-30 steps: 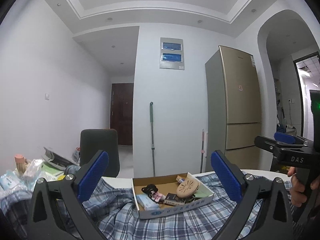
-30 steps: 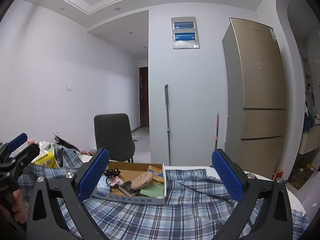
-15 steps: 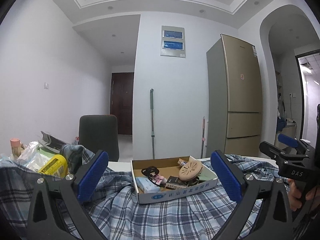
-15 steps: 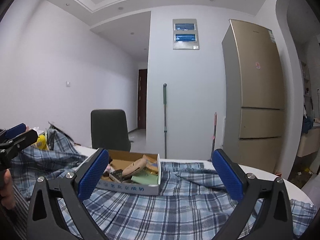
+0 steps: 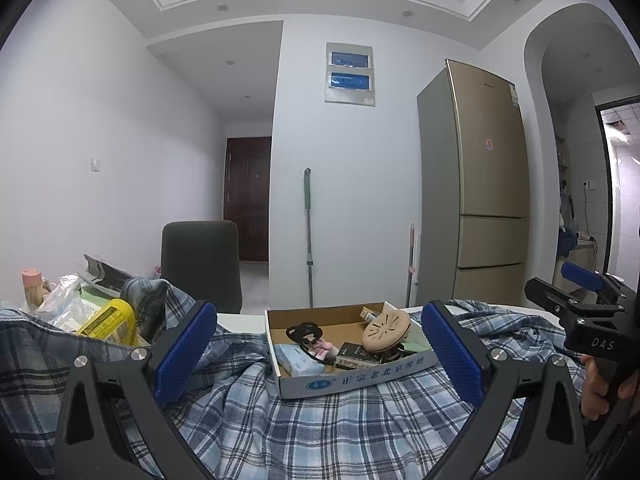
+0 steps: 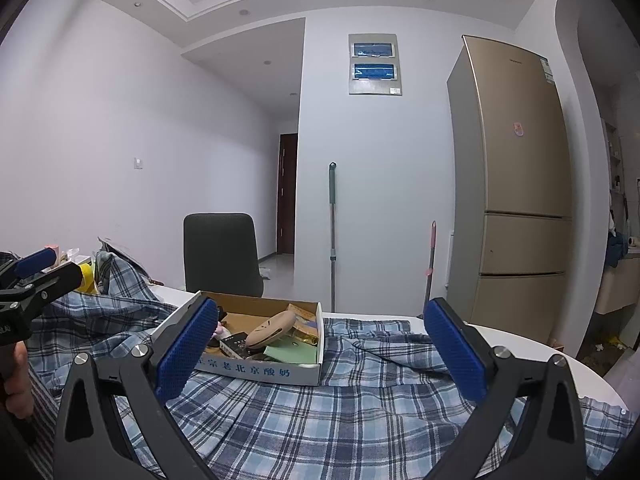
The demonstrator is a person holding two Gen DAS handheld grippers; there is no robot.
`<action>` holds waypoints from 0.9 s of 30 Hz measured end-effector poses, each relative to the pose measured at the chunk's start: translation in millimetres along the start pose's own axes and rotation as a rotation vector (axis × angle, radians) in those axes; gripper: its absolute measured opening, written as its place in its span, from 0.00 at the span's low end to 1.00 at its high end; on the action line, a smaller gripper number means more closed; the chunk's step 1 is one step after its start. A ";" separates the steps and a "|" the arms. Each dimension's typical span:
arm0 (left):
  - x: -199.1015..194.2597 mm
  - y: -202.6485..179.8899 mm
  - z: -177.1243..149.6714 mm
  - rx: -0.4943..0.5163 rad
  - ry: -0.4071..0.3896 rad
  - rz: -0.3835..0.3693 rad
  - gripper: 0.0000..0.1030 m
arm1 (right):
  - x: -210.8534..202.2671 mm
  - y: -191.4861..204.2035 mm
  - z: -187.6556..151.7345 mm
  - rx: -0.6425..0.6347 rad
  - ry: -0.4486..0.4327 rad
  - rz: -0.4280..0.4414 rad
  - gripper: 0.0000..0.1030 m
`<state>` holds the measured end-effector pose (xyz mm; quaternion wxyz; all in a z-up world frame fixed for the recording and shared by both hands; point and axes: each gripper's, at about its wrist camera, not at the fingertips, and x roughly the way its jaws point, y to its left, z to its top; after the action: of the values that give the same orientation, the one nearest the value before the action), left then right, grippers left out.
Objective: Organize soft objects
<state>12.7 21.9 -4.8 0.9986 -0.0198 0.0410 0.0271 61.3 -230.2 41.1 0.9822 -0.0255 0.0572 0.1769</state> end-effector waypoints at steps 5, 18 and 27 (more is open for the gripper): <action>-3.2 -3.4 -0.3 0.014 -0.016 0.004 1.00 | -1.0 0.5 0.2 -0.001 -0.003 -0.004 1.00; -0.5 -1.2 -0.8 0.003 -0.008 -0.002 1.00 | -1.0 1.5 0.8 -0.005 -0.005 -0.007 1.00; -1.9 -1.8 -1.3 0.007 -0.011 -0.003 1.00 | -0.5 2.1 0.2 -0.008 0.000 -0.004 1.00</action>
<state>10.8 19.9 -5.9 0.9989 -0.0164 0.0355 0.0257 60.1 -228.3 41.3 0.9824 -0.0297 0.0563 0.1754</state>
